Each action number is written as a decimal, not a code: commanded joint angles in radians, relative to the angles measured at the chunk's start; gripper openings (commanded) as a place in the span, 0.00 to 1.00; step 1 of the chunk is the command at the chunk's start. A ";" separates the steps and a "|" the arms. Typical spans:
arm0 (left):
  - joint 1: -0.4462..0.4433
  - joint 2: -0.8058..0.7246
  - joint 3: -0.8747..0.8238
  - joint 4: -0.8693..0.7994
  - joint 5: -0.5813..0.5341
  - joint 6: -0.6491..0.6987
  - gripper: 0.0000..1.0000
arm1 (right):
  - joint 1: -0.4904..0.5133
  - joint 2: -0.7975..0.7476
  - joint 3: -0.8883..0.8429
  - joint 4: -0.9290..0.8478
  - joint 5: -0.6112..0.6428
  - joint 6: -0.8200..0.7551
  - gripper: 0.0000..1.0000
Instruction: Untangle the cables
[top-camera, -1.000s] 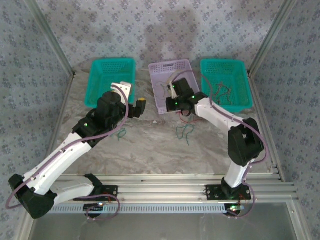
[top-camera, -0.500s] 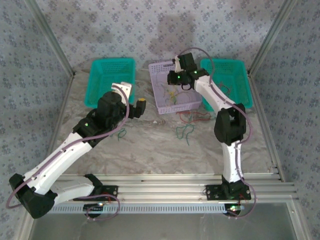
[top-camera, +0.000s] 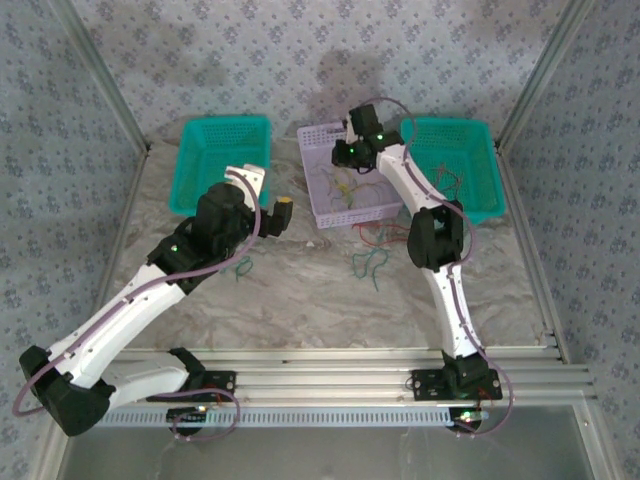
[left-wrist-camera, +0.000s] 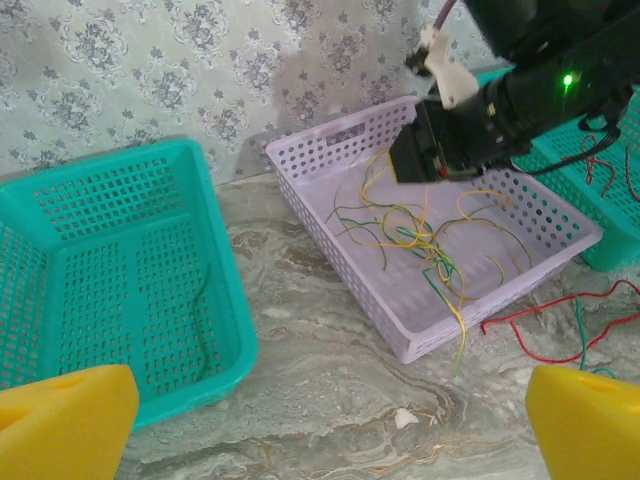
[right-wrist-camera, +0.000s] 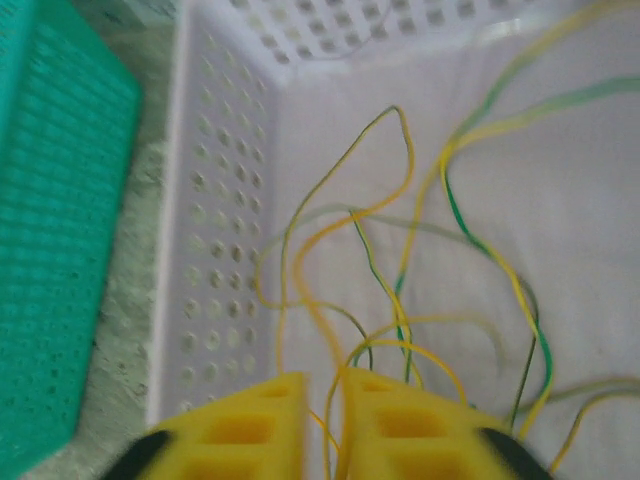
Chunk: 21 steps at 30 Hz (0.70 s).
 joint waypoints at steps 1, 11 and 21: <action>-0.012 -0.001 0.005 -0.013 0.005 0.014 1.00 | 0.007 -0.053 -0.053 -0.035 0.037 -0.029 0.41; -0.014 0.001 0.007 -0.018 0.009 0.016 1.00 | 0.086 -0.414 -0.415 0.045 0.101 -0.117 0.63; -0.016 0.009 0.008 -0.019 0.013 0.018 1.00 | 0.112 -0.458 -0.616 0.068 0.025 -0.093 0.52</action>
